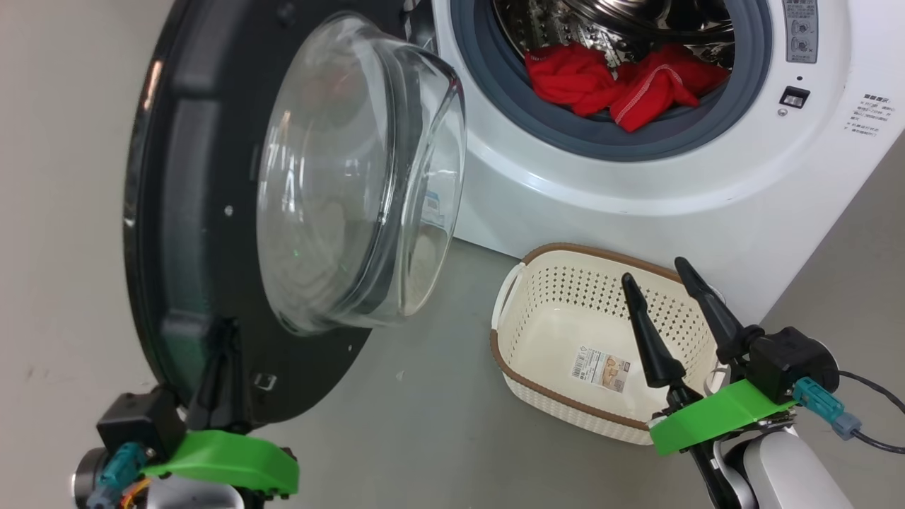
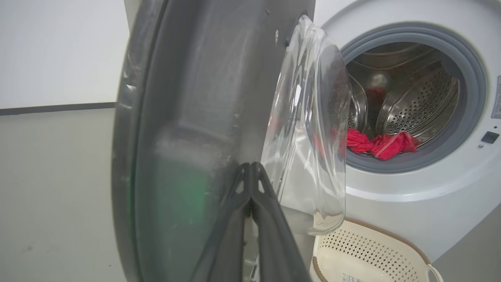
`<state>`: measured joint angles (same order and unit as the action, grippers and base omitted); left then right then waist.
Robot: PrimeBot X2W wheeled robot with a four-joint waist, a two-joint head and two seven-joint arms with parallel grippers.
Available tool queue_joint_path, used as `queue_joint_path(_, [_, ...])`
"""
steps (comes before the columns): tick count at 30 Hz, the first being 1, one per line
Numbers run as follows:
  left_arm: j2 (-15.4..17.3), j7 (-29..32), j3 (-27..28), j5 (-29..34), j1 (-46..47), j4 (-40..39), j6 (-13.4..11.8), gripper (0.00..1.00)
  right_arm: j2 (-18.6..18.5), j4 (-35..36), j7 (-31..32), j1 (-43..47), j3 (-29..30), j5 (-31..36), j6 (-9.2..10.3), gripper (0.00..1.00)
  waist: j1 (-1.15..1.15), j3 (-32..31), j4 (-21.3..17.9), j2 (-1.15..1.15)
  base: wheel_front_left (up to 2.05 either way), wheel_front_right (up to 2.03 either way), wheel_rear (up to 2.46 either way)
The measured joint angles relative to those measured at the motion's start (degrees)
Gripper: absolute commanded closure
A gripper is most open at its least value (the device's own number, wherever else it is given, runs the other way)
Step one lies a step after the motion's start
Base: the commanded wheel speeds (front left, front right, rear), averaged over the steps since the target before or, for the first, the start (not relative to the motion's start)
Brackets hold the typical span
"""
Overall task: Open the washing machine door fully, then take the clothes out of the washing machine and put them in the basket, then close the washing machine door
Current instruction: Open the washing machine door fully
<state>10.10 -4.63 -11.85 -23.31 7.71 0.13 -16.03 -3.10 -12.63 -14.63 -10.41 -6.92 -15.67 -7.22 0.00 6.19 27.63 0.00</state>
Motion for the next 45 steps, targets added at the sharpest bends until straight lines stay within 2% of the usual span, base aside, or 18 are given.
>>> queue_joint_path(10, [1.3, -2.6, 3.8, -2.3, 2.4, 6.8, -0.3, 1.0, 0.0, -0.7, 0.0, -0.2, 0.2, 1.4, 0.0, 0.0, 0.0, -0.5, -0.2, 0.0, 0.0, 0.0, 0.0])
queue_joint_path(33, [2.3, -7.6, 8.3, -5.0, 9.4, 18.2, 0.0, 1.0, 0.0, 0.7, 1.6, -0.1, -1.1, 4.8, 0.0, 0.0, 0.0, 0.0, -0.9, 0.0, 0.0, 0.0, 0.0])
queue_joint_path(45, [3.2, -9.6, 11.5, -5.4, 13.0, 27.4, 2.0, 1.0, 0.0, 1.1, 1.9, 1.0, -1.1, 4.8, 0.0, 0.0, 0.0, 0.1, -1.9, 0.0, 0.0, 0.0, 0.0])
